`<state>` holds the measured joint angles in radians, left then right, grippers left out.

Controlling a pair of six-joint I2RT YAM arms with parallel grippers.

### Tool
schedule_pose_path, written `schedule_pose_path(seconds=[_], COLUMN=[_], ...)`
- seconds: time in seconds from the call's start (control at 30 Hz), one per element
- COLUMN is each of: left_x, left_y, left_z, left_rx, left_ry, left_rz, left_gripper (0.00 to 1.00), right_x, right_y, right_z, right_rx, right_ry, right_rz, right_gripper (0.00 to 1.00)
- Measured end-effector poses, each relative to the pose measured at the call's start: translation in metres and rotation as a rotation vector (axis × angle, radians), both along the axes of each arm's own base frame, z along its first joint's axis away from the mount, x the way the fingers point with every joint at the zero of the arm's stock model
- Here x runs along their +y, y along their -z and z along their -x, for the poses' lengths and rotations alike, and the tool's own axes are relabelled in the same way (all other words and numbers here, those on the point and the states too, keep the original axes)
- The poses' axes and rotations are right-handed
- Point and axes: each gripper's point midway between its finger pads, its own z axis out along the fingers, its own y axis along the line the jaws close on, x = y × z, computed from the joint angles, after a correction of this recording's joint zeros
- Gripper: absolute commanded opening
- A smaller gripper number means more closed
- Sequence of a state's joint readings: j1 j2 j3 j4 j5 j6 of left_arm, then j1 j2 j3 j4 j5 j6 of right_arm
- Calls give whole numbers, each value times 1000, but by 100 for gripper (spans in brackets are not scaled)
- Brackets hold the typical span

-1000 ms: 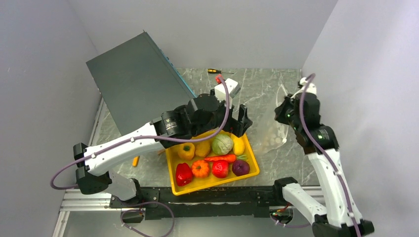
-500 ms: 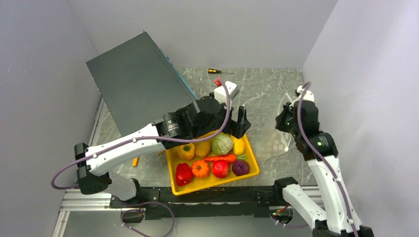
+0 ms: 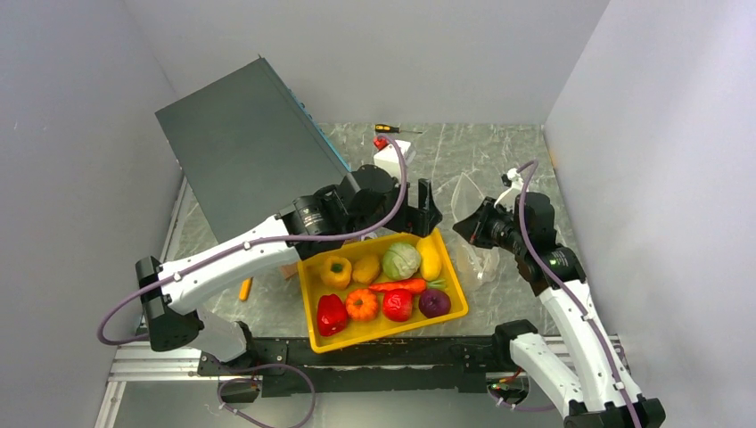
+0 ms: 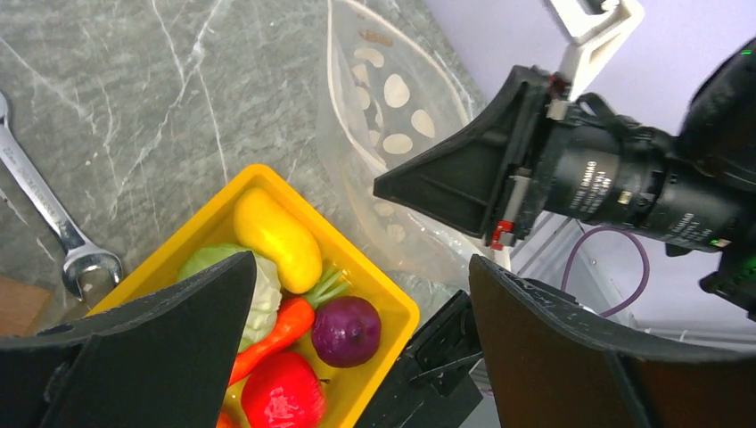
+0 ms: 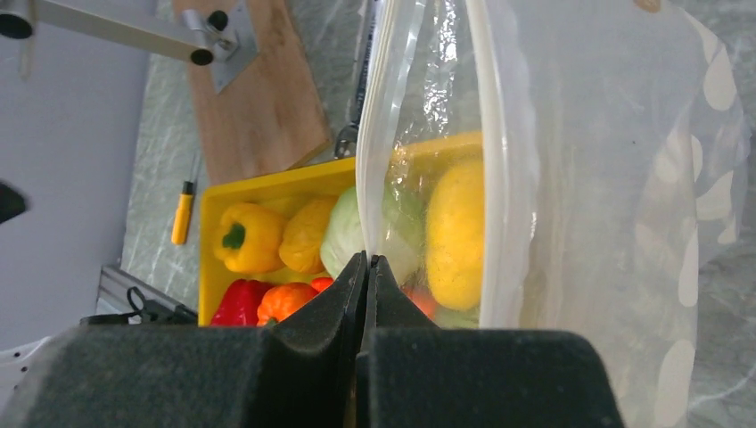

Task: Place the food in the zip-top bag and seal the zipper
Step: Open the zipper of the food storage bag at the center of the board.

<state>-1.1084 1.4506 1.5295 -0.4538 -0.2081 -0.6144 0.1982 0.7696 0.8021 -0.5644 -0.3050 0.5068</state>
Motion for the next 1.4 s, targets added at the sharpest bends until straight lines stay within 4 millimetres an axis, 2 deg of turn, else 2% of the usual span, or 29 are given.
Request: schedule_pose_path(seconds=[0.13, 0.23, 0.37, 0.5, 1.0, 1.13, 1.23, 1.27, 1.3, 1.33, 1.4], left_x=[0, -6, -23, -35, -60, -64, -70, -71, -73, -74, -75], left_y=[11, 22, 43, 59, 74, 85, 88, 88, 89, 89, 89], left_z=[-6, -15, -33, -41, -55, -56, -55, -54, -54, -54, -54], left_rx=[47, 84, 125, 156, 185, 205, 219, 223, 224, 225, 221], left_ry=[-7, -13, -35, -47, -62, -60, -49, -45, -38, -34, -27], left_rz=[0, -11, -55, -79, -78, -89, -77, -74, -75, -74, -75], left_gripper=[81, 71, 71, 69, 61, 42, 19, 10, 3, 0, 0], right_x=[7, 10, 12, 14, 14, 13, 13, 12, 12, 11, 6], right_y=[-9, -8, -4, -10, -15, -16, -15, -13, -11, -10, -10], right_z=[2, 8, 14, 15, 17, 18, 19, 19, 20, 20, 21], right_rx=[-37, -55, -62, -83, -111, -119, -113, -107, -95, -83, -47], right_ry=[-31, -44, -49, -61, -67, -67, -66, -65, -62, -58, -36], right_rz=[-37, -66, -94, -111, -106, -106, -102, -100, -93, -87, -63], right_gripper=[0, 0, 0, 0, 0, 0, 0, 3, 13, 27, 52])
